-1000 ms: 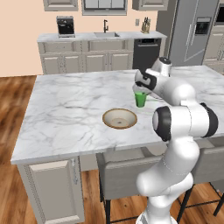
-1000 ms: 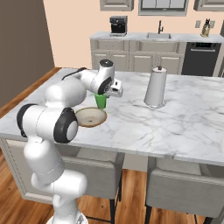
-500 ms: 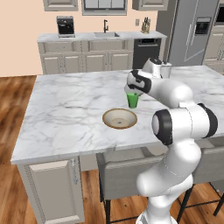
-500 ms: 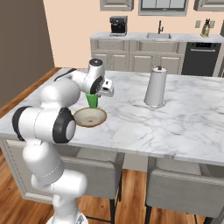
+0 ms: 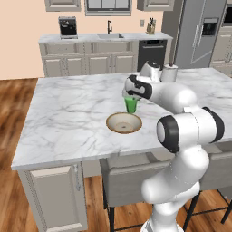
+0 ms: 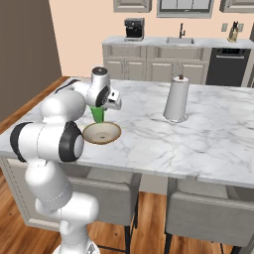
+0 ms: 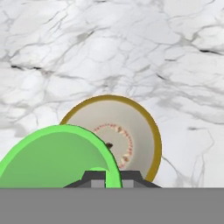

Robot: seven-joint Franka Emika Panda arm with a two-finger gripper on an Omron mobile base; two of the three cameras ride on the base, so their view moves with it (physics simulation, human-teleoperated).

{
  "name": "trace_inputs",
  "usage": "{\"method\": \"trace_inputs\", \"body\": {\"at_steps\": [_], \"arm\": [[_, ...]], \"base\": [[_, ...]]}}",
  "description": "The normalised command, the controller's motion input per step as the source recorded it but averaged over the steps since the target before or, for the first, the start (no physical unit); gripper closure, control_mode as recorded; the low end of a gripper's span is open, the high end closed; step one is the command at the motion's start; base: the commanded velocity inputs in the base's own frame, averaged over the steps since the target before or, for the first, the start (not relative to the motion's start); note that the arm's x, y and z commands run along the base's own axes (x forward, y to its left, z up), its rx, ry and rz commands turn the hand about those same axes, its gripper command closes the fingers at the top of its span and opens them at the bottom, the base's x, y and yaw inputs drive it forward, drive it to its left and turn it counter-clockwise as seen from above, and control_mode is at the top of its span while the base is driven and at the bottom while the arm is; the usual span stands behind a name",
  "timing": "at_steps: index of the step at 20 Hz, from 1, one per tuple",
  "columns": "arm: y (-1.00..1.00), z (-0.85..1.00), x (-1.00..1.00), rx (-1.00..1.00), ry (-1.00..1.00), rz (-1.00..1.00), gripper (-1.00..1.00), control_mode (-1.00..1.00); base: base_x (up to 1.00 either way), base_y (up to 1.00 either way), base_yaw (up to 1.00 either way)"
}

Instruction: Place the cup inside the bowl on the dining table and move the bowl to any counter.

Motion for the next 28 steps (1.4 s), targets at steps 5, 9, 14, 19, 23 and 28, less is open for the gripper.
{"method": "trace_inputs", "body": {"at_steps": [5, 9, 14, 19, 23, 28], "arm": [[0.06, -0.20, 0.00, 0.00, 0.00, 0.00, 1.00, -1.00], [0.02, -0.19, -0.02, 0.00, 0.00, 0.00, 1.00, -1.00], [0.06, -0.09, -0.08, 0.00, 0.00, 0.00, 1.00, -1.00], [0.12, -0.04, -0.13, 0.00, 0.00, 0.00, 1.00, -1.00], [0.14, -0.02, -0.08, 0.00, 0.00, 0.00, 1.00, -1.00], [0.01, -0.18, 0.00, 0.00, 0.00, 0.00, 1.00, -1.00]], "base": [[0.00, 0.00, 0.00], [0.00, 0.00, 0.00], [0.00, 0.00, 0.00], [0.00, 0.00, 0.00], [0.00, 0.00, 0.00], [0.00, 0.00, 0.00]]}}
